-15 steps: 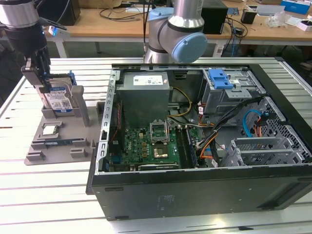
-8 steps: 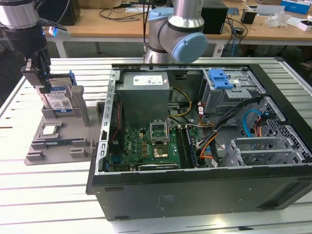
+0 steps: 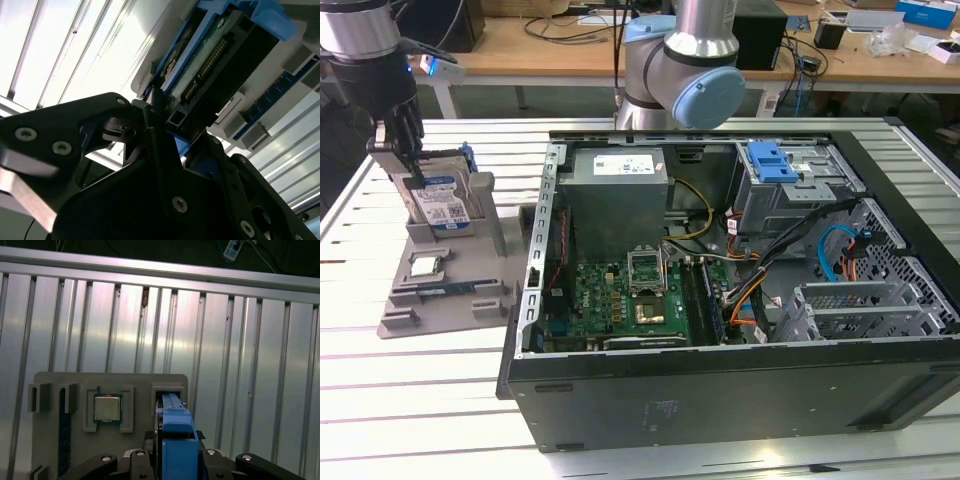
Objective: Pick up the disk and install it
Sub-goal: 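Pick up the disk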
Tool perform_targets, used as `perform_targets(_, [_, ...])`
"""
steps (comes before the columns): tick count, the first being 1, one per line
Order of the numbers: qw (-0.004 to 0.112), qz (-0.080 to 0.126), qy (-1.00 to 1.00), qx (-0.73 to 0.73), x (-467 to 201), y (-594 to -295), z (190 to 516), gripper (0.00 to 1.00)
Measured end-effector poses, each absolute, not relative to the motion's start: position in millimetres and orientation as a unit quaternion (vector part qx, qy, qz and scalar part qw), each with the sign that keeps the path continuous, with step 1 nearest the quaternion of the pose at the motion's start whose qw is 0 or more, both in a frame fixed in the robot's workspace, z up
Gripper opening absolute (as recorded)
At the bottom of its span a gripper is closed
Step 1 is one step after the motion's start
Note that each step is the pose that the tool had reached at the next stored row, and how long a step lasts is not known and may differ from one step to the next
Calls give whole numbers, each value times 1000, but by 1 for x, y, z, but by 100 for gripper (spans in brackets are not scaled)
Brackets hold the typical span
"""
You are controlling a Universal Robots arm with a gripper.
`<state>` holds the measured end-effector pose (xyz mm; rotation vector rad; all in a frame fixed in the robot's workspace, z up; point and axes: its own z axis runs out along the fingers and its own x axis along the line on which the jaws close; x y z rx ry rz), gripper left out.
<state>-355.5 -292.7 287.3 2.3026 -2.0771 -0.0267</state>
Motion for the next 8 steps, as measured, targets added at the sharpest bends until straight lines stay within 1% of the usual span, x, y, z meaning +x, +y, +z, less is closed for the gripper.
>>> perform_targets(8, [20,-9,-670,742,-355,-293,287,37])
